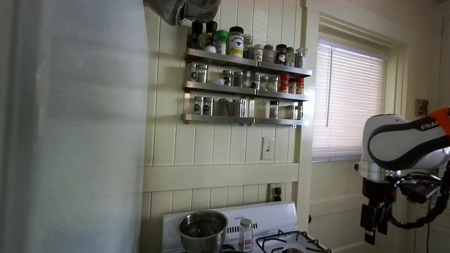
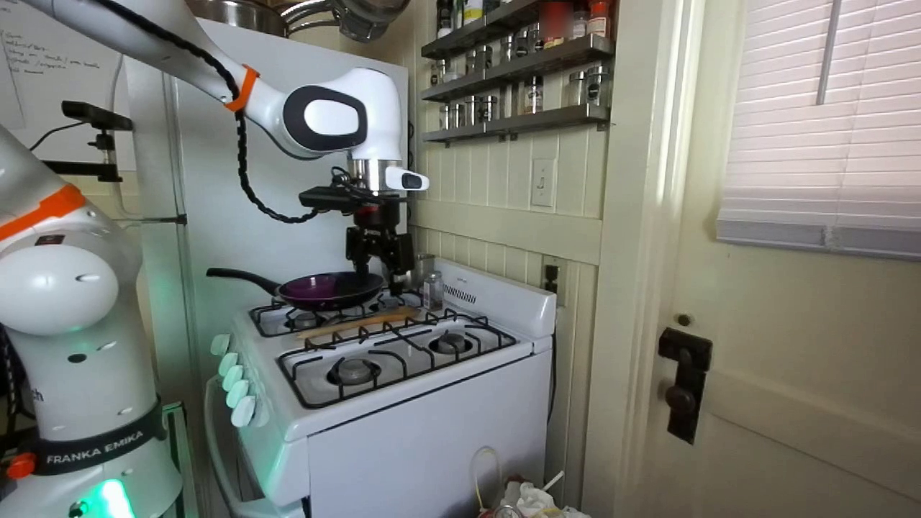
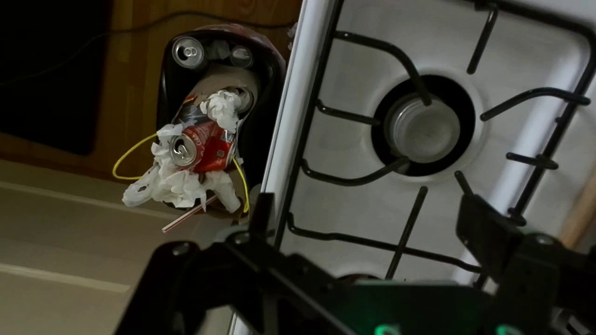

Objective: Remove rack from the stove plates

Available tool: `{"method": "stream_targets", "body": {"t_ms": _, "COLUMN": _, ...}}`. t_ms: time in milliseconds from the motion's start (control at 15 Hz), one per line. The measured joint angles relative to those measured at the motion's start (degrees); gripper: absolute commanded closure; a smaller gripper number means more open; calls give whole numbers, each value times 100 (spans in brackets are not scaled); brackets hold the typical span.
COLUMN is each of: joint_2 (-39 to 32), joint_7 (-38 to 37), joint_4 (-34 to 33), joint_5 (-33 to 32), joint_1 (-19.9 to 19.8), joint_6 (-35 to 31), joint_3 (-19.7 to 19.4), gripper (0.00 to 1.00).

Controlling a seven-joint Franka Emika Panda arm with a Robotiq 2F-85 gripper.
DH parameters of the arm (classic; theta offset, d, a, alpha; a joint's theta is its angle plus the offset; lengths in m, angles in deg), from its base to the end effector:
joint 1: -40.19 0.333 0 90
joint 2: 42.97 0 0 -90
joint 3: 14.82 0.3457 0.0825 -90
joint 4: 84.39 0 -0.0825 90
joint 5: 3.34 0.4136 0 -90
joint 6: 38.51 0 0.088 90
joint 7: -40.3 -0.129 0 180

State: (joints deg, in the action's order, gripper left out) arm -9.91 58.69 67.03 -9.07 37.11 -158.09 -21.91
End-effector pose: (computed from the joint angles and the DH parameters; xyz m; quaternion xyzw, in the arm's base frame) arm 0.3683 -0.0711 0.4151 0.9943 0.1054 0.0070 0.0120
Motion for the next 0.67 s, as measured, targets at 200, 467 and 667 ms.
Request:
{"method": "stream_targets", "body": {"t_ms": 200, "joint_2": -125, "joint_7": 0, "joint_4": -23, "joint_5": -14, "joint_1": 14, "joint_6": 0, "joint_3": 9, "gripper": 0}}
{"method": "stream_targets", "body": {"t_ms": 467, "joint_2": -136, "joint_7": 0, "joint_4": -37, "joint_5": -14, "joint_1": 14, "joint_6": 0, "joint_3": 7, "gripper": 0}}
{"method": "stream_targets", "body": {"t_ms": 667, "joint_2": -321, "joint_7": 14, "joint_4": -39, "joint_5": -11, "joint_1": 61, "joint_6": 0, "joint_3": 7, "gripper": 0}}
